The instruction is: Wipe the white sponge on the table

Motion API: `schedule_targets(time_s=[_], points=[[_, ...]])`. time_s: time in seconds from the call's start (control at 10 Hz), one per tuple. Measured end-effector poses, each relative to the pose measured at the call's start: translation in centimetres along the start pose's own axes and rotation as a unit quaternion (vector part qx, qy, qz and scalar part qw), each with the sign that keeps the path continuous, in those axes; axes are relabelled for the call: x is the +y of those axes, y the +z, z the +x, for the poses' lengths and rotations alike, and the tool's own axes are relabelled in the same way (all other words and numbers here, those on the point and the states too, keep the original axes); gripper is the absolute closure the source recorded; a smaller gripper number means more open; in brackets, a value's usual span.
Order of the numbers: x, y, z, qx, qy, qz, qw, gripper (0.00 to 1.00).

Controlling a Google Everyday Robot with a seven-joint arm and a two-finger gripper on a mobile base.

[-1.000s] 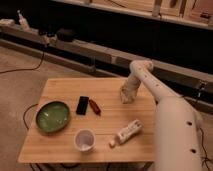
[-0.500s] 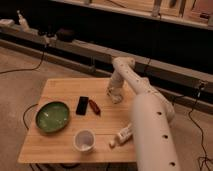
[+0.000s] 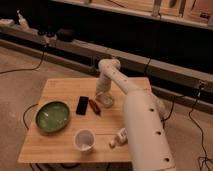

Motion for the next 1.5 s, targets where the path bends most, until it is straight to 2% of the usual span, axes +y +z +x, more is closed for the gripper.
schedule_targets(time_s=[0.1,0.3,0.6,0.8,1.0,1.3,1.5], points=[[0.1,-0.8,-0.9,0.009,-0.004,-0.009,0.9999,0.61],[1.8,-2.1,-3.3,0.021,-0.001,-0.041,0.9989,0.61],[4.0,-1.5,-9.2,-0.005,0.023,-0.075,0.9969,0.61],[6.3,-1.8,-11.5,-0.009,0.06,-0.085,0.9946,0.61],[9.9,-3.5,-11.9,0.017,0.115,-0.082,0.9898,0.61],[16.1,-6.0,-12.8,0.061,0.201,-0.072,0.975,0.61],[19.2,-6.2,-12.7,0.087,0.227,-0.058,0.9682,0.61]])
